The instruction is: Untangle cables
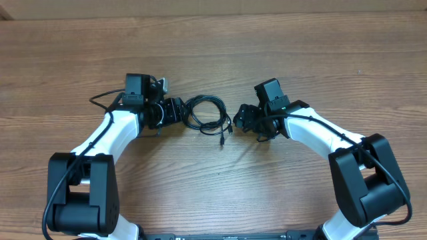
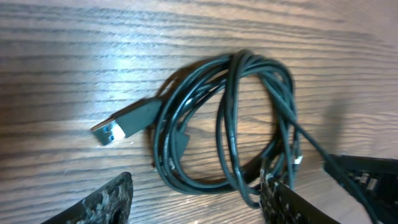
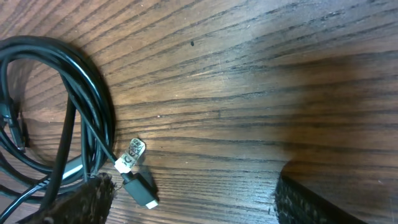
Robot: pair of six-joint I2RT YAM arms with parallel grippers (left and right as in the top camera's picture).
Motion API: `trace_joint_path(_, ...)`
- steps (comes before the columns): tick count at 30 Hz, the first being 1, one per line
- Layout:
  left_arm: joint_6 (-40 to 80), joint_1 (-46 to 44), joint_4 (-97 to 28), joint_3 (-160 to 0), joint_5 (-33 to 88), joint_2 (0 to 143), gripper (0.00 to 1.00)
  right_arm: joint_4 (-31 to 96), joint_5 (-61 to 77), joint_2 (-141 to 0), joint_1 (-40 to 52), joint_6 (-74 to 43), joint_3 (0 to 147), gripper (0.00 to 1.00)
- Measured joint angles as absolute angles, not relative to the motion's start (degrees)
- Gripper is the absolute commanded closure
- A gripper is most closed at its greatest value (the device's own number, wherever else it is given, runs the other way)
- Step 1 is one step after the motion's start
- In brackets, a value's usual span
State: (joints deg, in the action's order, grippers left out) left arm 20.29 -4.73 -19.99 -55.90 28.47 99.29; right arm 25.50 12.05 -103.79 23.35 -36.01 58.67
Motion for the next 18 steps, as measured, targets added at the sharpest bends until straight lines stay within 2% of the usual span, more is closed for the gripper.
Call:
trace_joint_path(7, 20.6, -4.6, -16.6, -55.9, 33.9, 99.3, 0.47, 25.5, 12.0, -103.8, 23.3, -36.0, 58.7, 0.18)
trace_joint_path(18, 20.8, -14.2, -17.0, -55.9, 19.6, 99.3, 0.54, 25.5, 12.1, -103.8, 23.4, -36.0, 58.7, 0.18)
